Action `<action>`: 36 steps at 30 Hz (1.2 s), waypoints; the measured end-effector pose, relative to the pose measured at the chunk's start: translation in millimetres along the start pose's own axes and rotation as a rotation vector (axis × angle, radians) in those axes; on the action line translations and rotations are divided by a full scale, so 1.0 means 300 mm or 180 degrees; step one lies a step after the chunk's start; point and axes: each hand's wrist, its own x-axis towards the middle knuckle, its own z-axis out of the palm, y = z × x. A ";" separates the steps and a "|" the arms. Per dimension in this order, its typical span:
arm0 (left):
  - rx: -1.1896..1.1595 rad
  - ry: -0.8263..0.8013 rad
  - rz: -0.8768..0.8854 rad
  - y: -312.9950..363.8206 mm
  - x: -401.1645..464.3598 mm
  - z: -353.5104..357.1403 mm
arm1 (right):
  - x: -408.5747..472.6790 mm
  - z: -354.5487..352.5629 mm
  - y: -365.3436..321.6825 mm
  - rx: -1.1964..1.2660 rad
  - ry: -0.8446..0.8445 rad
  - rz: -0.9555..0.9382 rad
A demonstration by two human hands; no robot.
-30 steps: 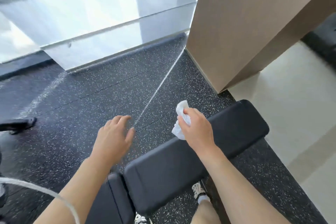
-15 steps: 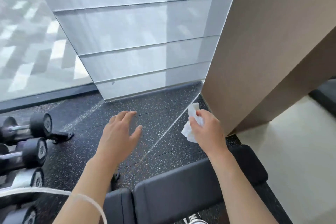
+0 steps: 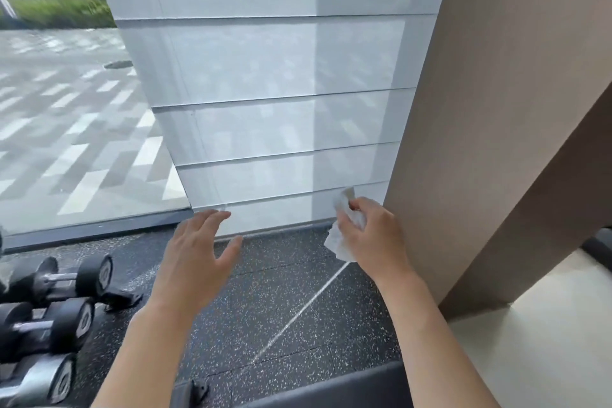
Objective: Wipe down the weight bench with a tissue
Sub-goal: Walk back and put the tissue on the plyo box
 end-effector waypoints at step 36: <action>0.1109 0.1795 -0.3334 -0.193 -2.243 -0.819 | -1.592 0.331 -1.223 0.1387 -0.2785 -0.2707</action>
